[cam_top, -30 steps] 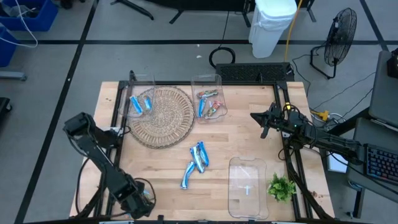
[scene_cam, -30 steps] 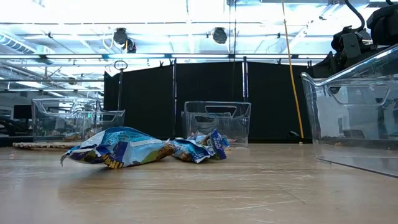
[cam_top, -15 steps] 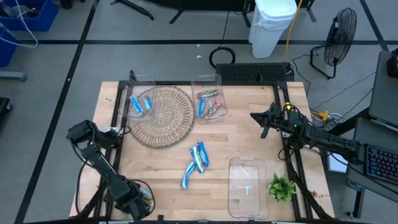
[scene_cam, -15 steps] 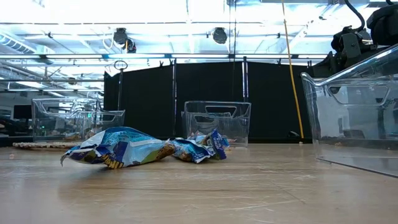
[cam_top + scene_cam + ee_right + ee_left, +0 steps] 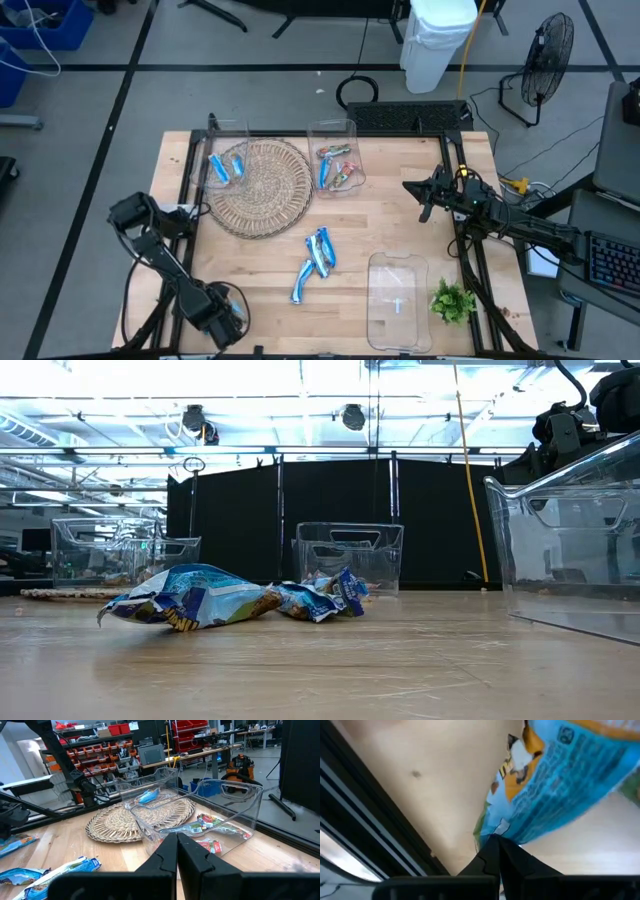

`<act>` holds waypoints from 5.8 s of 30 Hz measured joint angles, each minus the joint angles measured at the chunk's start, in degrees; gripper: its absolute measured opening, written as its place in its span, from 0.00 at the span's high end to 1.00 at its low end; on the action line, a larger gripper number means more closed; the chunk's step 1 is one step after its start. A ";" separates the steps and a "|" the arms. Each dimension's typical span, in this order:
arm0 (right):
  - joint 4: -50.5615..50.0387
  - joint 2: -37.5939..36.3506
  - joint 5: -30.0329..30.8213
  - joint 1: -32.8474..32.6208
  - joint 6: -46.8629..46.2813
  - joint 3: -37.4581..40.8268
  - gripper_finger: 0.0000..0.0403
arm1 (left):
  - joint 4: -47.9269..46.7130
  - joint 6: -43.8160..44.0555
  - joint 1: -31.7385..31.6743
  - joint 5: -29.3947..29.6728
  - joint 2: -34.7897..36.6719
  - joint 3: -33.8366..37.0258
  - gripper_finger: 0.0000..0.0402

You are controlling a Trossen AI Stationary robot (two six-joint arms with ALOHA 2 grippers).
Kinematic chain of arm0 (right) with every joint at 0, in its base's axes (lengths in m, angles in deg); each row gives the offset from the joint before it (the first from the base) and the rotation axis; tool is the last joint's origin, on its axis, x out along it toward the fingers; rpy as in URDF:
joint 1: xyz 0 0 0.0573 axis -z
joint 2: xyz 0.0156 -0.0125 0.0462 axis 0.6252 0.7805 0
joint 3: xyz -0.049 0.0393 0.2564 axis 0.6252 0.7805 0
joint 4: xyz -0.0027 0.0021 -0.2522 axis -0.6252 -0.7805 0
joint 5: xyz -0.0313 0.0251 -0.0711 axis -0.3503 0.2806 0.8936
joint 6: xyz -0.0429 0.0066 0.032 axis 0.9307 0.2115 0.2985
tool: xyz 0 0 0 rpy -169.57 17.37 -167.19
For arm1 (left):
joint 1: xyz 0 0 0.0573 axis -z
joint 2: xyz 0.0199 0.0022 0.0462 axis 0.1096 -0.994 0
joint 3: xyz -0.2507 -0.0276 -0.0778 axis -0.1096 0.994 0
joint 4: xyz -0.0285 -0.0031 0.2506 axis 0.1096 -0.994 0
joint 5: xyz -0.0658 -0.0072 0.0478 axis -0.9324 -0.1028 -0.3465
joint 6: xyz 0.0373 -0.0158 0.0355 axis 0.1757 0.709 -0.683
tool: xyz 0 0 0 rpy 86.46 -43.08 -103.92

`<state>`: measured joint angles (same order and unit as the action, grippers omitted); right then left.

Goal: Pick and place Granola Bars by type
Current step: Put the yellow granola bar into the top left transparent bin

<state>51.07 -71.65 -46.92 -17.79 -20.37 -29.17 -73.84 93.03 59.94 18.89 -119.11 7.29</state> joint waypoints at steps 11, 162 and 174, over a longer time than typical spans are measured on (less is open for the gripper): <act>0.00 0.00 0.00 0.00 0.00 0.00 1.00 | -1.21 -10.16 -5.00 7.07 0.23 3.99 0.99; -0.02 0.00 0.00 0.00 0.00 0.00 1.00 | 70.01 -105.20 -46.03 42.16 55.25 47.88 0.98; -0.01 0.00 0.00 0.00 0.00 0.00 1.00 | 83.36 -108.41 -45.17 7.99 59.30 49.00 0.98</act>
<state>51.06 -71.65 -46.92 -17.78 -20.37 -29.17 9.52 -15.38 14.77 26.88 -59.80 56.29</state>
